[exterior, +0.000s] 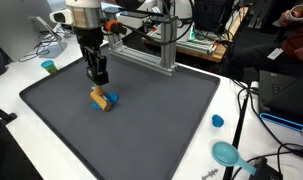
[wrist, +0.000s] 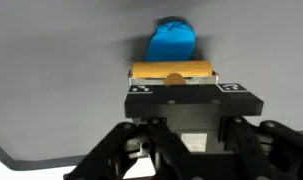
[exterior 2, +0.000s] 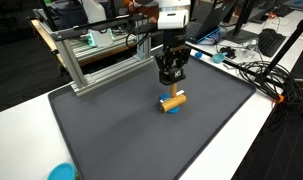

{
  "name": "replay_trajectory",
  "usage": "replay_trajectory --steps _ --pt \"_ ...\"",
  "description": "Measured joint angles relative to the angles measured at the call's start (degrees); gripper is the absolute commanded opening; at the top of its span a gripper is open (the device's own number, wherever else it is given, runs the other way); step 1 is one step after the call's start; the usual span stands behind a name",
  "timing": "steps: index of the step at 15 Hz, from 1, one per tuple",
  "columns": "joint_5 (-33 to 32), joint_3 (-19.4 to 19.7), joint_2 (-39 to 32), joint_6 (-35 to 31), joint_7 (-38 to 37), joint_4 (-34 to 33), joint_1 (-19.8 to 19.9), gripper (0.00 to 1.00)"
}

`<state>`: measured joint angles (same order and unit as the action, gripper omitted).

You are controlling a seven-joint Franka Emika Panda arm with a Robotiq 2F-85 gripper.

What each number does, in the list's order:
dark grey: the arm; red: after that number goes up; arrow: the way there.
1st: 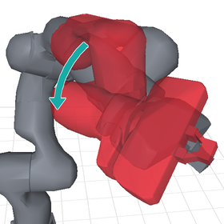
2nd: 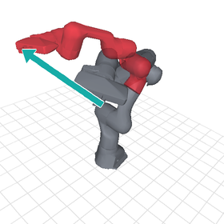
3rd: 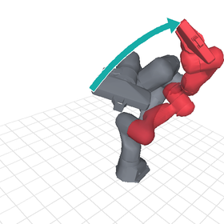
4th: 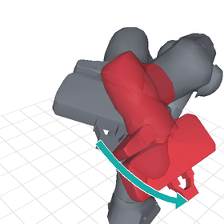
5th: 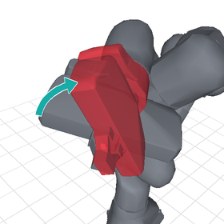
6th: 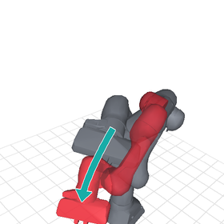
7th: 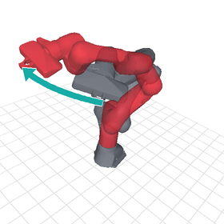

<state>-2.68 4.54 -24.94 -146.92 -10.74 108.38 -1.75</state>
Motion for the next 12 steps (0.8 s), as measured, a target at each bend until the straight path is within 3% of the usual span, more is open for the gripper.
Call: replay_trajectory --steps 12 --pt "3.6 -1.1 -3.9 6.8 1.0 -7.8 2.3 0.21"
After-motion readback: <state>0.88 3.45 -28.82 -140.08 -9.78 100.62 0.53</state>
